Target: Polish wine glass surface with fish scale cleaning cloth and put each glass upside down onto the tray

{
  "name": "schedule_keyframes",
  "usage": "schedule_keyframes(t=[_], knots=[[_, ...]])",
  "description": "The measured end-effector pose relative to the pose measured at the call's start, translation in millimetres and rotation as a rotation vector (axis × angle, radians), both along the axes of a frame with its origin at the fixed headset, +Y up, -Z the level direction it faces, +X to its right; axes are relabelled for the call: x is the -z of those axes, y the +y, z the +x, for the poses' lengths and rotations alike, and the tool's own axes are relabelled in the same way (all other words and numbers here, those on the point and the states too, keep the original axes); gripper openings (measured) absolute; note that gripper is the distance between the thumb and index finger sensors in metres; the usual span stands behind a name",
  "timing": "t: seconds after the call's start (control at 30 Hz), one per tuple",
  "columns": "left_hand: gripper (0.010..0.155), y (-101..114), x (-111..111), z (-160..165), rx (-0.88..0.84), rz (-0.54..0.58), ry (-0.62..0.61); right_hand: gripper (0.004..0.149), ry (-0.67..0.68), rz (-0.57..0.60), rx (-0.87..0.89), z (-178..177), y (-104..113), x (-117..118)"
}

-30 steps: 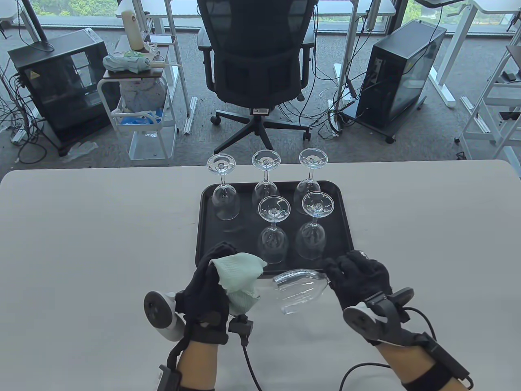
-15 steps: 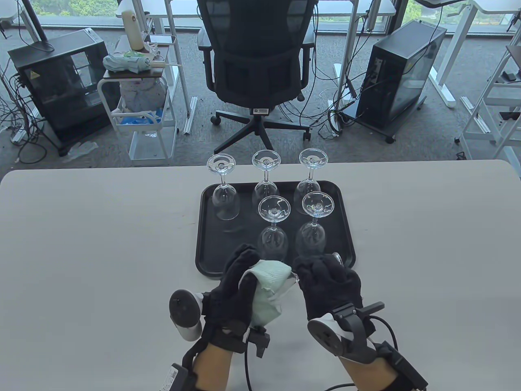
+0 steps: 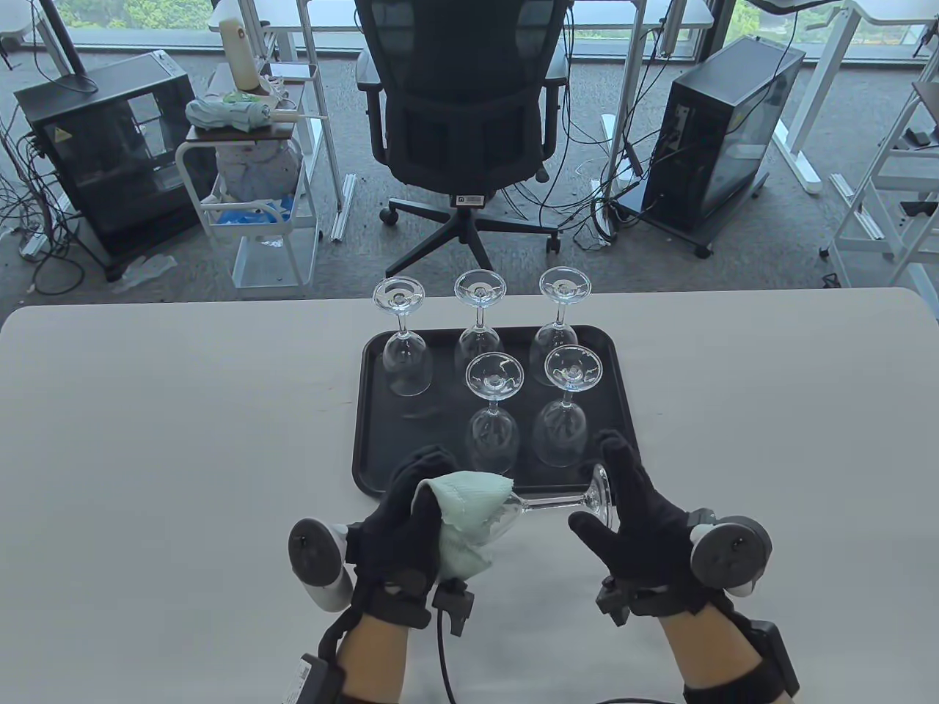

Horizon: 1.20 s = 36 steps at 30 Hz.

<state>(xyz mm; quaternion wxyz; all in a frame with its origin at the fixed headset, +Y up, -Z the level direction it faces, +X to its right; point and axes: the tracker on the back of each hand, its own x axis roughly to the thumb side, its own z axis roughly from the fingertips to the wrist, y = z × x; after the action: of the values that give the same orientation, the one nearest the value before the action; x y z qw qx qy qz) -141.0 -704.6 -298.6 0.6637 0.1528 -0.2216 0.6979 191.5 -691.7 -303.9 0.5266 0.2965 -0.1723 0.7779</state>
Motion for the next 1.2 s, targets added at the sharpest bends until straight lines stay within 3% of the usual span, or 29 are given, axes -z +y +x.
schedule_keyframes(t=[0.1, 0.2, 0.27, 0.33, 0.37, 0.43, 0.53, 0.6, 0.67, 0.7, 0.77, 0.87, 0.93, 1.03, 1.13, 1.17, 1.2], knots=[[0.056, 0.0, -1.9, 0.7, 0.009, 0.023, 0.002, 0.078, -0.036, -0.066, 0.017, -2.6, -4.3, 0.9], [0.057, -0.2, -2.5, 2.1, 0.071, 0.054, 0.028, 0.079, 0.003, -0.388, 0.060, -1.9, -11.9, -0.4], [0.056, -0.7, -1.5, 1.8, 0.056, 0.048, 0.018, 0.084, 0.007, -0.258, -0.008, -1.3, -8.7, 0.1], [0.055, -1.0, -1.6, 0.8, 0.069, 0.033, 0.027, 0.091, -0.071, -0.004, -0.173, -3.2, -0.9, -4.1], [0.055, -1.8, -0.5, 0.2, 0.038, 0.023, 0.023, 0.094, -0.144, 0.191, -0.272, -2.9, 1.9, -7.4], [0.055, -1.9, 0.7, 0.5, 0.012, -0.002, -0.033, 0.097, -0.188, 0.363, -0.297, -3.4, 3.5, -12.2], [0.056, -1.5, -0.6, 2.7, 0.014, 0.012, -0.015, 0.091, -0.160, 0.276, -0.185, -3.1, 1.4, -11.0], [0.057, -0.5, -1.9, 3.9, 0.023, 0.021, -0.020, 0.083, -0.140, 0.109, -0.110, -1.7, -1.3, -6.2], [0.056, 0.3, -2.4, 3.1, 0.058, 0.038, 0.019, 0.083, -0.081, -0.211, -0.055, -1.9, -7.6, -1.7], [0.056, 0.1, -1.6, 1.6, 0.066, 0.037, 0.023, 0.085, -0.012, -0.293, -0.021, -1.8, -9.4, -1.3], [0.055, -0.4, 0.4, 0.4, 0.051, 0.030, -0.009, 0.090, -0.015, -0.184, -0.058, -2.6, -6.6, -1.0], [0.055, -1.7, 1.7, -1.0, 0.030, 0.006, -0.009, 0.095, -0.145, 0.217, -0.258, -4.9, 0.0, -10.2], [0.055, -2.2, 2.4, -0.4, 0.016, -0.007, -0.053, 0.098, -0.201, 0.385, -0.319, -4.6, 3.1, -14.7], [0.055, -0.6, 0.8, 1.4, 0.020, 0.004, -0.046, 0.090, -0.173, 0.293, -0.207, -4.7, 1.9, -14.1], [0.056, 1.4, -0.8, 2.1, 0.053, 0.041, -0.022, 0.083, -0.120, 0.008, -0.118, -2.8, -1.5, -6.8], [0.056, 1.8, -1.8, 2.6, 0.068, 0.048, -0.009, 0.083, -0.069, -0.144, -0.056, -2.3, -4.9, -6.0], [0.055, 1.8, -1.7, 2.1, 0.070, 0.048, 0.005, 0.084, -0.024, -0.140, -0.026, -2.2, -5.4, -5.4]])
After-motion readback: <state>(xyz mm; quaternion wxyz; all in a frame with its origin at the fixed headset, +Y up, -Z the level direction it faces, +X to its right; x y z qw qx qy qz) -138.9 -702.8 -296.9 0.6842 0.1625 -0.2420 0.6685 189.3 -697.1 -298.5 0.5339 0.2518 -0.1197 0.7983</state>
